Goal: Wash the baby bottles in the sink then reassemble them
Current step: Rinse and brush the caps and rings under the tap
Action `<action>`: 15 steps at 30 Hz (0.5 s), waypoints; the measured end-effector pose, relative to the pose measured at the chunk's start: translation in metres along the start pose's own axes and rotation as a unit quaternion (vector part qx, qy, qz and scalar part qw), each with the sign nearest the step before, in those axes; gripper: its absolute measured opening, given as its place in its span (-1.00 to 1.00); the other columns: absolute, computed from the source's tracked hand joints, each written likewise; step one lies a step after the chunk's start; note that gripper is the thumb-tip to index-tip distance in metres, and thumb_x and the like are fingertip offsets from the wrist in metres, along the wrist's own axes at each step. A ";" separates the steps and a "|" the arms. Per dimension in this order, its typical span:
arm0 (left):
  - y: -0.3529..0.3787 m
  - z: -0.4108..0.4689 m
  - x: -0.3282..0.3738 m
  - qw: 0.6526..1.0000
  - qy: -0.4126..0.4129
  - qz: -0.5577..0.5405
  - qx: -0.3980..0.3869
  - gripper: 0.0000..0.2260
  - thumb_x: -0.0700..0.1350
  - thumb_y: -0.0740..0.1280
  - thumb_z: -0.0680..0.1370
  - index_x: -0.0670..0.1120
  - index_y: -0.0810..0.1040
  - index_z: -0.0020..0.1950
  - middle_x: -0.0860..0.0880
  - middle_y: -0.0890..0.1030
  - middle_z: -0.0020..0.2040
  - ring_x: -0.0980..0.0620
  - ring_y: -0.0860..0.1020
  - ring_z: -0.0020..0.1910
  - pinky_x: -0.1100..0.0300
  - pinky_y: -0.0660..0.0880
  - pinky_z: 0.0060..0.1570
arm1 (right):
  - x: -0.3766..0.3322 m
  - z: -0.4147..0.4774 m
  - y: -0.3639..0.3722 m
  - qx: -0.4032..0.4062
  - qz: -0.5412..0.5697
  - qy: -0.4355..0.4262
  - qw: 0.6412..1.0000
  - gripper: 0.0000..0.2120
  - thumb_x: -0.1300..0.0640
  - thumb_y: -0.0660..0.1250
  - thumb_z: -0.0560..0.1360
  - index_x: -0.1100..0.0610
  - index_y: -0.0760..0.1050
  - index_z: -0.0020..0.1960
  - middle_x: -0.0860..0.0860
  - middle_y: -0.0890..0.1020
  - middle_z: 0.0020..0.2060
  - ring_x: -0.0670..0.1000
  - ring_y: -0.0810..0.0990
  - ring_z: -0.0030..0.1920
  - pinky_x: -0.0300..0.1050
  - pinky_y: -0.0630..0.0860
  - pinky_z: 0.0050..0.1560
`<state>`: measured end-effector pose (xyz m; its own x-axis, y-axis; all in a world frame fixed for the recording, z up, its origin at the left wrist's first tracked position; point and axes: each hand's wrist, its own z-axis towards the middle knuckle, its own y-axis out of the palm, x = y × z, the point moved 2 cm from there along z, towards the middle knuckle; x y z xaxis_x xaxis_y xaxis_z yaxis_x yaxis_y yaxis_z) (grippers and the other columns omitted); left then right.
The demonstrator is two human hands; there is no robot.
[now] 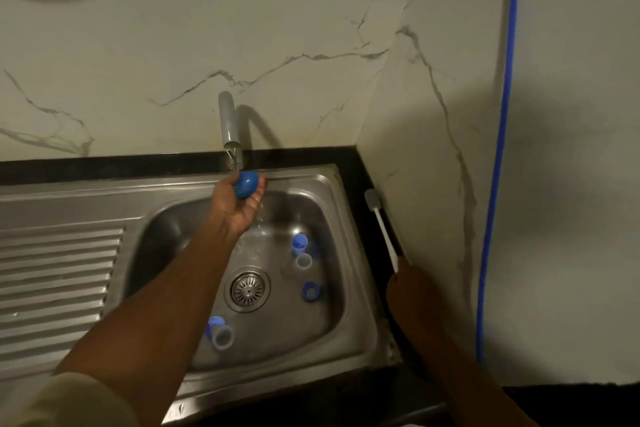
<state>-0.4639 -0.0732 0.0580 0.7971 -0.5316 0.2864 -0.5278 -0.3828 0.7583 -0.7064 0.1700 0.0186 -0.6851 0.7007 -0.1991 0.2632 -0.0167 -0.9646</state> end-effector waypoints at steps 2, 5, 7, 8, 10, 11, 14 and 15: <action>0.003 0.000 -0.003 0.998 -0.001 -0.058 0.007 -0.58 -0.12 0.27 0.63 -0.20 0.33 0.46 -0.21 0.45 0.19 -0.07 0.54 -0.16 0.20 0.59 -0.39 | 0.006 0.006 0.011 0.025 -0.001 -0.020 0.999 -0.67 0.13 0.16 0.65 0.19 0.40 0.39 0.15 0.59 0.15 0.11 0.60 0.07 -0.06 0.52 -0.02; 0.000 -0.003 -0.006 0.993 -0.030 -0.116 0.001 -0.61 -0.11 0.33 0.59 -0.19 0.37 0.39 -0.14 0.44 0.06 0.03 0.48 -0.28 0.28 0.51 -0.49 | 0.008 0.009 0.018 0.066 -0.016 -0.056 0.996 -0.79 0.22 0.31 0.58 0.27 0.52 0.19 0.17 0.62 -0.10 0.13 0.61 -0.16 -0.10 0.45 -0.28; -0.003 -0.003 -0.007 0.988 -0.035 -0.149 -0.002 -0.64 -0.10 0.36 0.58 -0.20 0.40 0.31 -0.14 0.46 0.06 0.03 0.50 -0.28 0.27 0.54 -0.45 | 0.008 0.010 0.022 0.066 -0.015 -0.075 0.995 -0.69 0.24 0.44 0.48 0.32 0.53 0.18 0.21 0.61 -0.11 0.19 0.61 -0.16 -0.03 0.52 -0.25; -0.004 -0.003 -0.007 0.986 -0.028 -0.164 0.001 -0.64 -0.10 0.36 0.59 -0.21 0.39 0.31 -0.17 0.49 0.03 0.01 0.53 -0.27 0.25 0.56 -0.41 | 0.009 0.008 0.023 0.068 -0.017 -0.080 0.994 -0.62 0.23 0.50 0.43 0.34 0.52 0.19 0.23 0.61 -0.09 0.20 0.62 -0.15 0.00 0.55 -0.22; -0.003 -0.001 -0.003 0.986 -0.002 -0.168 0.012 -0.59 -0.08 0.35 0.59 -0.22 0.36 0.37 -0.23 0.50 0.08 -0.05 0.55 -0.17 0.17 0.60 -0.31 | 0.007 0.003 0.020 0.081 -0.012 -0.092 0.992 -0.51 0.24 0.54 0.37 0.32 0.50 0.25 0.24 0.60 0.03 0.21 0.62 -0.08 0.03 0.59 -0.17; -0.004 -0.001 0.000 0.987 0.008 -0.158 0.017 -0.56 -0.09 0.34 0.59 -0.22 0.33 0.40 -0.26 0.47 0.16 -0.09 0.55 -0.10 0.12 0.61 -0.26 | 0.006 0.000 0.017 0.093 -0.002 -0.101 0.991 -0.47 0.25 0.54 0.36 0.31 0.48 0.29 0.24 0.57 0.11 0.22 0.61 -0.02 0.05 0.60 -0.11; -0.005 -0.004 0.008 0.997 0.078 0.025 -0.002 -0.50 -0.21 0.33 0.60 -0.11 0.27 0.52 -0.22 0.40 0.33 -0.17 0.54 0.13 0.02 0.61 0.09 | 0.000 -0.009 0.007 0.140 0.039 -0.126 0.981 -0.41 0.29 0.53 0.33 0.30 0.46 0.33 0.25 0.51 0.25 0.26 0.53 0.19 0.10 0.55 0.11; -0.005 -0.008 0.006 0.972 0.136 0.190 -0.008 -0.43 -0.28 0.34 0.58 -0.05 0.24 0.55 -0.15 0.40 0.34 -0.15 0.53 0.19 0.05 0.59 0.13 | -0.004 -0.011 0.003 0.159 0.051 -0.134 0.977 -0.41 0.28 0.52 0.33 0.30 0.46 0.34 0.26 0.49 0.27 0.27 0.49 0.23 0.12 0.52 0.17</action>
<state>-0.4545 -0.0682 0.0610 0.5954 -0.4127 0.6894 -0.7958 -0.1851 0.5765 -0.6955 0.1745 0.0185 -0.8314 0.4719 -0.2936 0.1445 -0.3265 -0.9341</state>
